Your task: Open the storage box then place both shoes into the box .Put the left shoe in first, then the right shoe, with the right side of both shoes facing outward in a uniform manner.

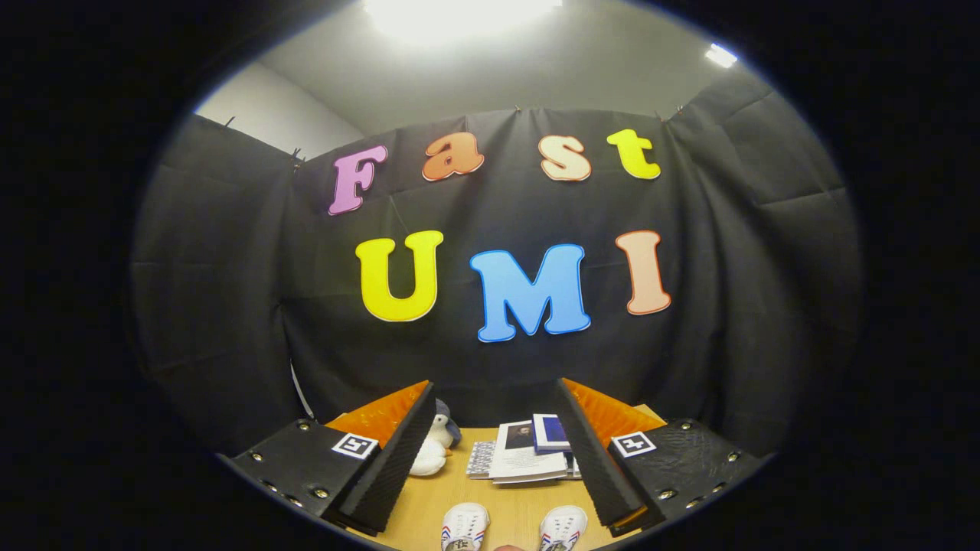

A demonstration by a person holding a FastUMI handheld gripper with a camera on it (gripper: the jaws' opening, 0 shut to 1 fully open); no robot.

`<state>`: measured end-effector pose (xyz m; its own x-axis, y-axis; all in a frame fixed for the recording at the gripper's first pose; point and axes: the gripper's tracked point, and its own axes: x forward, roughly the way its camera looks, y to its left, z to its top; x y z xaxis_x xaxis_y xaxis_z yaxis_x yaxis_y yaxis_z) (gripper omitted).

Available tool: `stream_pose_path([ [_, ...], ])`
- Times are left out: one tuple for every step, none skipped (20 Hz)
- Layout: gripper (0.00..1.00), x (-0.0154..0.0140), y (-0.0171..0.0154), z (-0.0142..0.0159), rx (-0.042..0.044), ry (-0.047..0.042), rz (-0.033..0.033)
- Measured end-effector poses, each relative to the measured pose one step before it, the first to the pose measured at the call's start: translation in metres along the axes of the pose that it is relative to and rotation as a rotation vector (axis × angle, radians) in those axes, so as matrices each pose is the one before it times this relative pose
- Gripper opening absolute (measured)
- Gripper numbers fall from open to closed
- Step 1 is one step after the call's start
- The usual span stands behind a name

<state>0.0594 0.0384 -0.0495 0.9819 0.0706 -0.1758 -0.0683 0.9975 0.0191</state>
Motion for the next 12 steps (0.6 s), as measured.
stream_pose_path([
  [0.95,0.0038,0.0027,-0.00911,0.00203,0.01535,0.0118],
  [0.95,0.00433,0.00513,-0.01039,0.00193,0.02756,0.01472],
  [0.95,0.00346,0.00583,-0.01386,0.00761,0.03486,0.02246],
  [0.95,0.00427,0.00801,-0.01503,0.01337,0.0478,0.03086],
  [0.95,0.00331,0.00568,-0.0132,0.01517,0.04619,0.02529],
  [0.96,0.00499,0.00575,-0.0121,0.01658,0.03832,0.0277],
  [0.96,0.00468,0.00613,-0.01179,0.01745,0.03805,0.02961],
  [0.96,0.00573,0.0062,-0.01462,0.01751,0.0461,0.03285],
  [0.96,0.0068,0.00893,-0.01676,0.02529,0.0505,0.0437],
  [0.96,0.00917,0.00731,-0.01731,0.03139,0.05266,0.04693],
  [0.95,0.00696,0.00452,-0.01944,0.04023,0.05449,0.03946],
  [0.96,0.00848,0.00644,-0.01808,0.05235,0.05637,0.05066],
])
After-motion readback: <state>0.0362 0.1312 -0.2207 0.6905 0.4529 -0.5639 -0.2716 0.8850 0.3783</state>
